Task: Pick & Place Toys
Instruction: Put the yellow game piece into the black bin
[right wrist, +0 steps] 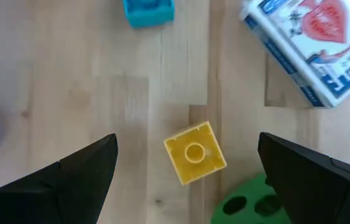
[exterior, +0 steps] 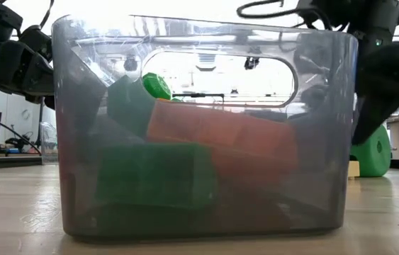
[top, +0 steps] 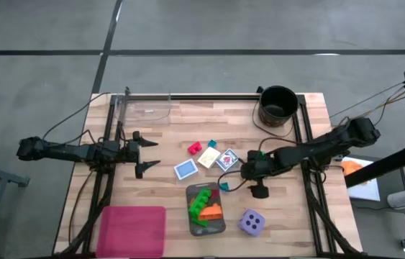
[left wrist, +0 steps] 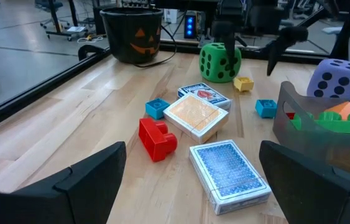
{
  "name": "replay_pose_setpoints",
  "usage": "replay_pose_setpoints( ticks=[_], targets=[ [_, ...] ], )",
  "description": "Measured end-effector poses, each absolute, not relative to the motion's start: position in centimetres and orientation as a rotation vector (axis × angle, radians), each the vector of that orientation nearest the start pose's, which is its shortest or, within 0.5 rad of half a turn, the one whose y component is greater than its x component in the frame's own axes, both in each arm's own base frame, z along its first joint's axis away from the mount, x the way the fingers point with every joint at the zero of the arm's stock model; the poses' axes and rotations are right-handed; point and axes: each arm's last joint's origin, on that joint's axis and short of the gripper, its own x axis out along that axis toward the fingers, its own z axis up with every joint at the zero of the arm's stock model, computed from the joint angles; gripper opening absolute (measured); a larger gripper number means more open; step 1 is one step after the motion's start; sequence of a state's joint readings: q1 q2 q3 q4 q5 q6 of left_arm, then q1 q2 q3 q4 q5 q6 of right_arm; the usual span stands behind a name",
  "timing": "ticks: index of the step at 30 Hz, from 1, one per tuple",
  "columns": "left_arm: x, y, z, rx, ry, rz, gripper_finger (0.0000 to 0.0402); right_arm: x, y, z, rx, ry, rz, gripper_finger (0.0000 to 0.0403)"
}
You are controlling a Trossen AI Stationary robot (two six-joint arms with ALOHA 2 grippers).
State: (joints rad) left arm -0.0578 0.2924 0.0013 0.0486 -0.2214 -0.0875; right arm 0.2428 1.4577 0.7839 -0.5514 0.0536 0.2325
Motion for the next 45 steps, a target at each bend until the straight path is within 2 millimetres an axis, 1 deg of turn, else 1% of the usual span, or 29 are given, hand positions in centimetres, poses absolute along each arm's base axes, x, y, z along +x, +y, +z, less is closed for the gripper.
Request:
replay_pose_setpoints(
  ticks=[5,12,15,17,19,21,25,26,30,35,38,41,45],
  targets=[
    [11.2,0.0,14.4,-0.053,0.232,0.173,0.0369,25.6,6.2,15.4,-0.026,1.305,0.033,0.0387],
    [11.2,0.0,14.4,-0.053,0.233,0.173,0.0369,26.7,6.6,14.3,-0.098,1.445,0.017,0.0386],
    [11.2,0.0,14.4,-0.054,0.233,0.174,0.0369,27.1,7.0,14.0,-0.121,1.468,0.019,0.0370],
    [11.2,0.0,14.4,-0.054,0.233,0.173,0.0369,27.3,7.2,13.9,-0.126,1.480,0.033,0.0343],
    [11.2,0.0,14.4,-0.053,0.233,0.173,0.0369,27.5,7.4,13.7,-0.131,1.486,0.041,0.0302],
    [11.2,0.0,14.4,-0.054,0.233,0.173,0.0369,27.5,7.5,13.6,-0.130,1.492,0.047,0.0254],
    [11.2,0.0,14.4,-0.054,0.233,0.174,0.0369,27.5,7.6,13.8,-0.128,1.487,0.060,0.0143],
    [11.2,0.0,14.4,-0.053,0.233,0.173,0.0369,27.4,7.6,13.9,-0.129,1.483,0.061,0.0127],
    [11.2,0.0,14.4,-0.054,0.233,0.173,0.0369,27.2,7.5,14.7,-0.147,1.447,0.040,0.0131],
    [11.2,0.0,14.4,-0.054,0.233,0.173,0.0369,26.9,7.5,16.5,-0.132,1.380,0.049,0.0131],
    [11.2,0.0,14.4,-0.056,0.233,0.173,0.0369,26.6,7.3,17.8,-0.123,1.318,0.044,0.0131],
    [11.2,0.0,14.4,-0.056,0.233,0.173,0.0369,26.8,7.4,19.5,-0.101,1.197,0.056,0.0131],
    [11.2,0.0,14.4,-0.056,0.233,0.173,0.0369,27.7,7.8,22.1,-0.091,0.919,0.128,0.0131]
  ],
)
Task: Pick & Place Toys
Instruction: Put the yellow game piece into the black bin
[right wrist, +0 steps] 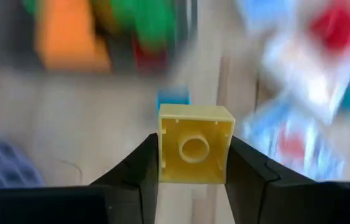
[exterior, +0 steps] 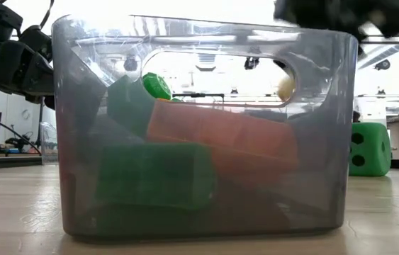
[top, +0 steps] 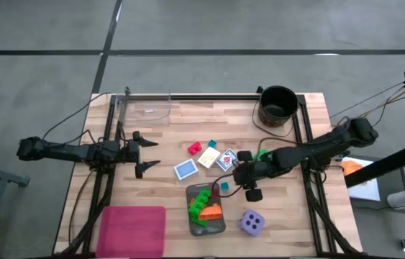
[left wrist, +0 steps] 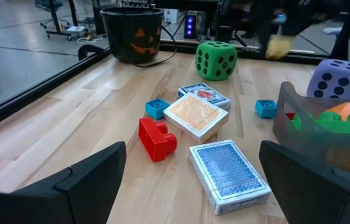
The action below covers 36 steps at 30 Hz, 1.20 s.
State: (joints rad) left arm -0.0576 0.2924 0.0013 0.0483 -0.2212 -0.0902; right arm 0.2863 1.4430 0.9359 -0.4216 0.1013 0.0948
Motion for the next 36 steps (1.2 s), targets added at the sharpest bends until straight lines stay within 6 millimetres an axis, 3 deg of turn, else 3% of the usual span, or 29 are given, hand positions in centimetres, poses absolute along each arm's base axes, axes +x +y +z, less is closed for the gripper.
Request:
replay_pose_setpoints(
  ticks=[5,8,11,19,26,32,34,36],
  targets=[
    [11.2,0.0,14.4,-0.056,0.233,0.173,0.0369,29.1,8.9,23.9,-0.072,0.518,0.332,0.0131],
    [11.2,0.0,14.4,-0.055,0.233,0.173,0.0369,29.8,9.5,23.6,-0.054,0.295,0.465,0.0131],
    [11.2,0.0,14.4,-0.055,0.233,0.174,0.0369,30.2,9.7,22.1,-0.046,0.218,0.506,0.0131],
    [11.2,0.0,14.4,-0.055,0.233,0.174,0.0369,31.9,9.7,17.2,-0.004,0.406,0.445,0.0131],
    [11.2,0.0,14.4,-0.052,0.232,0.178,0.0369,33.5,10.0,15.2,-0.012,0.664,0.424,0.0131],
    [11.2,0.0,14.4,-0.052,0.233,0.178,0.0369,34.7,10.3,14.7,-0.025,0.772,0.419,0.0131],
    [11.2,0.0,14.4,-0.052,0.233,0.180,0.0369,34.9,10.3,14.7,-0.033,0.786,0.404,0.0156],
    [11.2,0.0,14.4,-0.052,0.233,0.181,0.0369,35.1,10.3,15.0,-0.039,0.777,0.386,0.0206]
  ],
)
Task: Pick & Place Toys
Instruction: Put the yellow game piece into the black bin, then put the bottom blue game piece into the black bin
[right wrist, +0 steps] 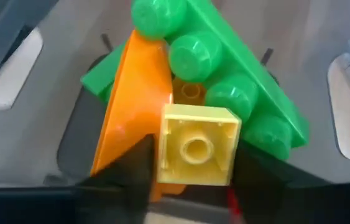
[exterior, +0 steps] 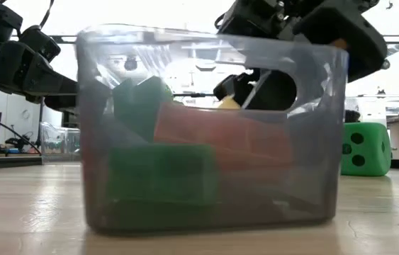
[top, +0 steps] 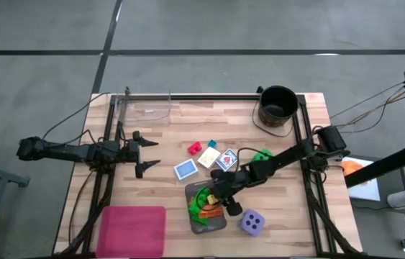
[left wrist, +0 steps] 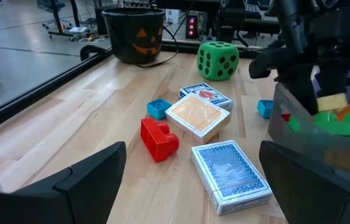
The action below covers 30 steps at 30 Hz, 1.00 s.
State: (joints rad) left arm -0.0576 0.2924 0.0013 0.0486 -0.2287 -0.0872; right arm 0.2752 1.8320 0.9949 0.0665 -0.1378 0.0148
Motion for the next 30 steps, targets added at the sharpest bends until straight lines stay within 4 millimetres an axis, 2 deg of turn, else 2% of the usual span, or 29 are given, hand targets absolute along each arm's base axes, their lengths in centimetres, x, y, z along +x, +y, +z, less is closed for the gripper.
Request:
replay_pose_setpoints(
  ticks=[3,5,8,11,15,22,26,30],
  targets=[
    [11.2,0.0,14.4,-0.052,0.233,0.180,0.0369,35.1,10.3,15.1,-0.048,0.773,0.367,0.0281],
    [11.2,0.0,14.4,-0.052,0.233,0.181,0.0369,35.0,10.2,15.4,-0.054,0.770,0.350,0.0316],
    [11.2,0.0,14.4,-0.052,0.233,0.181,0.0369,34.9,10.2,16.0,-0.058,0.753,0.340,0.0342],
    [11.2,0.0,14.4,-0.052,0.233,0.180,0.0369,34.7,10.2,16.6,-0.067,0.739,0.339,0.0342],
    [11.2,0.0,14.4,-0.052,0.233,0.181,0.0369,34.4,10.6,18.2,-0.098,0.672,0.351,0.0309],
    [11.2,0.0,14.4,-0.052,0.233,0.181,0.0369,33.6,11.2,19.8,-0.113,0.520,0.395,0.0202],
    [11.2,0.0,14.4,-0.052,0.233,0.180,0.0369,32.4,11.0,18.8,-0.096,0.384,0.407,0.0153],
    [11.2,0.0,14.4,-0.052,0.233,0.180,0.0369,30.9,10.2,17.0,-0.062,0.352,0.369,0.0131]
  ],
)
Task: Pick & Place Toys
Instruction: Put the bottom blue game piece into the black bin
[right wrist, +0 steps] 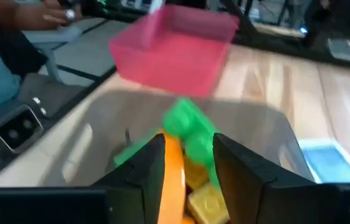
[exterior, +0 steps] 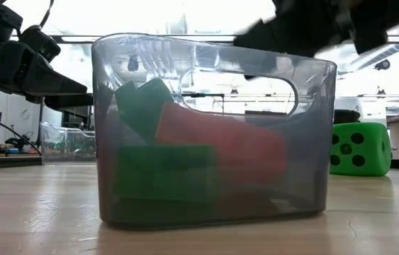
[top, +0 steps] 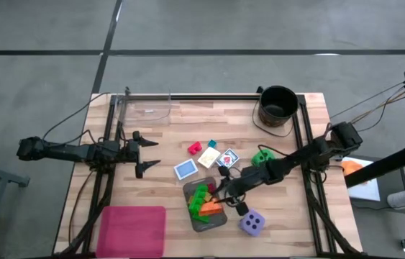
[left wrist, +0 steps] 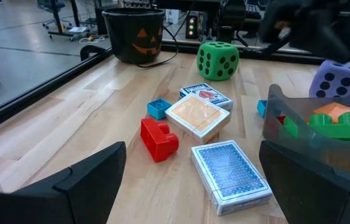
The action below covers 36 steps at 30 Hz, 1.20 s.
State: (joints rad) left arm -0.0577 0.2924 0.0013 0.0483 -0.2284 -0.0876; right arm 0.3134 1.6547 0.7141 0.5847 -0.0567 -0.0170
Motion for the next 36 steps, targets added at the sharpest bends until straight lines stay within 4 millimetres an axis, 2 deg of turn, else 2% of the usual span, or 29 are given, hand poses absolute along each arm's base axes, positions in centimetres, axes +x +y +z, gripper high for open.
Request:
replay_pose_setpoints(
  ticks=[5,9,12,20,24,36],
  targets=[
    [11.2,0.0,14.4,-0.053,0.233,0.180,0.0369,29.5,8.9,15.4,-0.019,0.433,0.245,0.0128],
    [11.2,0.0,14.4,-0.053,0.233,0.180,0.0369,29.0,8.1,14.8,0.007,0.574,0.189,0.0138],
    [11.2,0.0,14.4,-0.053,0.232,0.181,0.0369,28.8,7.8,14.7,-0.013,0.674,0.140,0.0173],
    [11.2,0.0,14.4,-0.053,0.233,0.180,0.0369,29.0,7.8,15.1,-0.032,0.807,0.122,0.0302],
    [11.2,0.0,14.4,-0.053,0.232,0.180,0.0369,29.1,7.6,15.4,-0.018,0.872,0.105,0.0343],
    [11.2,0.0,14.4,-0.053,0.233,0.180,0.0369,30.9,7.0,13.3,0.006,0.974,0.136,0.0354]
  ],
)
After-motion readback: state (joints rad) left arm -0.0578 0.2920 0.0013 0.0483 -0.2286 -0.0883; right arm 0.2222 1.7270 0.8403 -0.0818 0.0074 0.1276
